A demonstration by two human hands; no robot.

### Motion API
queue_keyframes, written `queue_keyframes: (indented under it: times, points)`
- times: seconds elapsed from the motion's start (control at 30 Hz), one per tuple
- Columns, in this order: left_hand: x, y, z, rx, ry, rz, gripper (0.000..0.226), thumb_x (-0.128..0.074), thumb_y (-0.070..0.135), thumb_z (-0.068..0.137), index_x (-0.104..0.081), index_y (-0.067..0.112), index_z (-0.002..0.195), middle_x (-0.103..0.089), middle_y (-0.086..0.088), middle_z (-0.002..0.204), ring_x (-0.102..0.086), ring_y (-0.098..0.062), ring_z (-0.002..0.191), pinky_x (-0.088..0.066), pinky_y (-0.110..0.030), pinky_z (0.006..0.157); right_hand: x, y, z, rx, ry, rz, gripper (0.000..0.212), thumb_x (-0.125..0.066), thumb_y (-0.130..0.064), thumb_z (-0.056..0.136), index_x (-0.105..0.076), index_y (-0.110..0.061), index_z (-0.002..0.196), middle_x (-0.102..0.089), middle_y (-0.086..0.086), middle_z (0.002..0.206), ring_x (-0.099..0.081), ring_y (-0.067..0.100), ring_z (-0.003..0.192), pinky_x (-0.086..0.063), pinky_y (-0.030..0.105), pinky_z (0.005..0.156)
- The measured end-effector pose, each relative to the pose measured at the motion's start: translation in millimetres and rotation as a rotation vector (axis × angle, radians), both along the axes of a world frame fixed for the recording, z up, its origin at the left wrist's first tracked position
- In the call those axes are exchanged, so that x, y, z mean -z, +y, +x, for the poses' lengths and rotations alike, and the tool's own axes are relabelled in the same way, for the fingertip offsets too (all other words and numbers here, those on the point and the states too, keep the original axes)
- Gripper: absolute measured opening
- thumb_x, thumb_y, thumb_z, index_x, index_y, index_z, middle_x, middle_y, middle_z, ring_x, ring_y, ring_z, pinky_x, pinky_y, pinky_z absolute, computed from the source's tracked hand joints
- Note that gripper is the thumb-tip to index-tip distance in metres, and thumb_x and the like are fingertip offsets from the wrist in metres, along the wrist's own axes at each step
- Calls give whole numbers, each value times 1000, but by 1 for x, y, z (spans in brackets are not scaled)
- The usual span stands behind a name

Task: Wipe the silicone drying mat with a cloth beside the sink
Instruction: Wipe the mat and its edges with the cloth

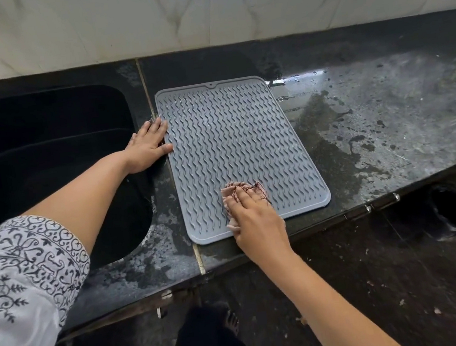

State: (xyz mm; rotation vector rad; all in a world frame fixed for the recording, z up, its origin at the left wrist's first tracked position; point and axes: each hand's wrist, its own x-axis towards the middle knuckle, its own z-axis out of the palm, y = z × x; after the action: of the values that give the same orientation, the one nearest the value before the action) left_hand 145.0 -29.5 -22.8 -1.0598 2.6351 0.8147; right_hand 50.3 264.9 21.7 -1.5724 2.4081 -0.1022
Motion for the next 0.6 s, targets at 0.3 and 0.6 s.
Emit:
queue_keyframes:
  times: [0.3, 0.6]
  points:
    - [-2, 2, 1, -7, 0, 23, 65, -32, 44, 100, 7, 29, 150, 18, 10, 157, 20, -12, 143, 10, -41, 115, -18, -19, -30, 77, -339, 148, 31, -54, -25, 90, -61, -23, 120, -60, -2, 126, -56, 21, 108, -48, 38, 91]
    - [0, 1, 0, -2, 27, 8, 65, -34, 42, 100, 5, 27, 151, 16, 8, 158, 19, -14, 144, 8, -43, 115, -13, -6, -34, 284, -573, -82, 34, -55, -26, 92, -57, -28, 125, -57, -2, 131, -61, 19, 99, -52, 37, 89]
